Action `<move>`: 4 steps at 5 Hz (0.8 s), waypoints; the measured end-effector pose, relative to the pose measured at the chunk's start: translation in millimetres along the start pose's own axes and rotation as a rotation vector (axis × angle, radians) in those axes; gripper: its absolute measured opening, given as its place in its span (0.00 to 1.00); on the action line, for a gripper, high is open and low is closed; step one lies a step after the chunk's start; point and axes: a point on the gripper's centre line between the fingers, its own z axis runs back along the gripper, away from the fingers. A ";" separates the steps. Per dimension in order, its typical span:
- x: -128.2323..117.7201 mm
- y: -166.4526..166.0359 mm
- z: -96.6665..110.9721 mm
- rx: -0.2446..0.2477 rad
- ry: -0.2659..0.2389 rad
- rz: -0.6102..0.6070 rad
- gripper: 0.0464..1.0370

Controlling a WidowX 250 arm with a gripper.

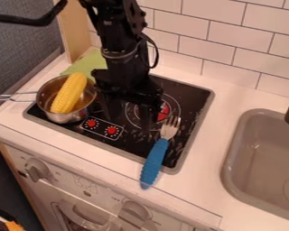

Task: Moved the green cloth to the right side of the cooker

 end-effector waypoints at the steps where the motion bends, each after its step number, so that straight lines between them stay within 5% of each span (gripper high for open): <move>1: -0.9 0.7 -8.1 -0.003 0.027 0.001 0.96; 4: 105.0 97.1 -12.2 0.114 -0.110 0.121 0.96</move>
